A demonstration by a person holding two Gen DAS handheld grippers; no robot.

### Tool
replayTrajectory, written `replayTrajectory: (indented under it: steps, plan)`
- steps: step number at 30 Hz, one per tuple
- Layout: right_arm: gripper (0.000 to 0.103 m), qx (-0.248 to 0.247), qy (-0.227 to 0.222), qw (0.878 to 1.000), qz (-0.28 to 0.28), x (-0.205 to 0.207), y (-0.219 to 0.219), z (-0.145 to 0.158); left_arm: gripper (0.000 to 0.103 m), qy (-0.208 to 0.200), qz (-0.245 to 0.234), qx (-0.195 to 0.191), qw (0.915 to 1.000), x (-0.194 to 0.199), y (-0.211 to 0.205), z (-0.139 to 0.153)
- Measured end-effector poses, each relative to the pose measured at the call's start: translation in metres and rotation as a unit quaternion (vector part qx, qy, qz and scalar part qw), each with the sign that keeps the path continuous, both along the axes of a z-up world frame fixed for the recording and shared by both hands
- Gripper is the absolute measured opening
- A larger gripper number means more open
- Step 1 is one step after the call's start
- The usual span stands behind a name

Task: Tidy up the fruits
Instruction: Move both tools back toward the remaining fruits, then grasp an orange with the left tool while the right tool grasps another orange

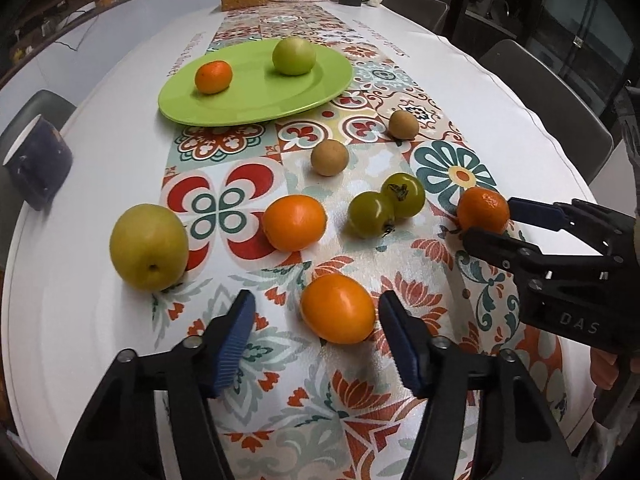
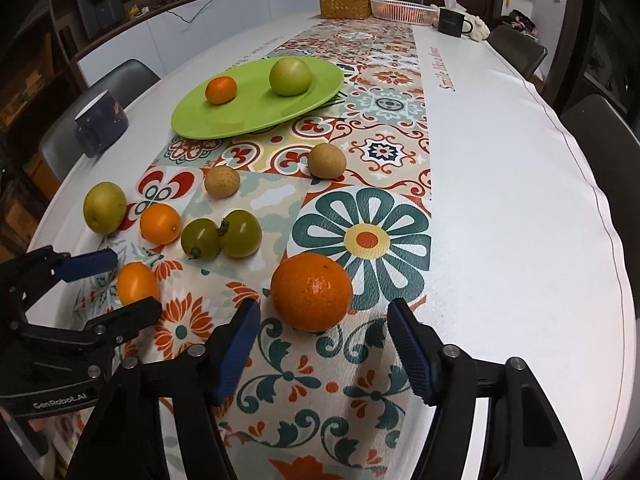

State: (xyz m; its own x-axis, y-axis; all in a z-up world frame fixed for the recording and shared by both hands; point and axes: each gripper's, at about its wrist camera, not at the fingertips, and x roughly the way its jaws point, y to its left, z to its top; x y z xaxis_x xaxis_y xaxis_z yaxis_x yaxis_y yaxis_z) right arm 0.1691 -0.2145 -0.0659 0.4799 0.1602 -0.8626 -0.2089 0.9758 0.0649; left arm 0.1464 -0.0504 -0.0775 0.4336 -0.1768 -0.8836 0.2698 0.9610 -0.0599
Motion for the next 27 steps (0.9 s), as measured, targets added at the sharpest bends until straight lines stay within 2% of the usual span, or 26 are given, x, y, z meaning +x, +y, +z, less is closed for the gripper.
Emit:
replayTrajectory:
  steps: [5,8,12,19,27]
  plan:
    - [0.057,0.0,0.001,1.0,0.003,0.002,0.001,-0.001,0.041,0.01,-0.011,-0.01,0.9998,0.001,-0.004,-0.004]
    - [0.052,-0.002,0.001,1.0,0.004,0.003,0.002,-0.002,0.037,0.009,-0.013,-0.012,0.9998,0.001,-0.005,-0.004]
    - [0.042,-0.001,0.0,1.0,0.01,0.002,0.006,-0.001,0.037,0.008,-0.012,-0.018,0.9997,0.001,-0.004,-0.004]
    - [0.042,-0.002,-0.014,1.0,0.009,-0.004,0.009,0.004,0.037,0.001,-0.01,-0.02,0.9997,-0.001,-0.002,0.0]
    - [0.042,0.003,-0.029,1.0,0.01,-0.013,0.01,0.018,0.037,-0.022,-0.011,-0.025,0.9994,-0.012,0.002,0.017]
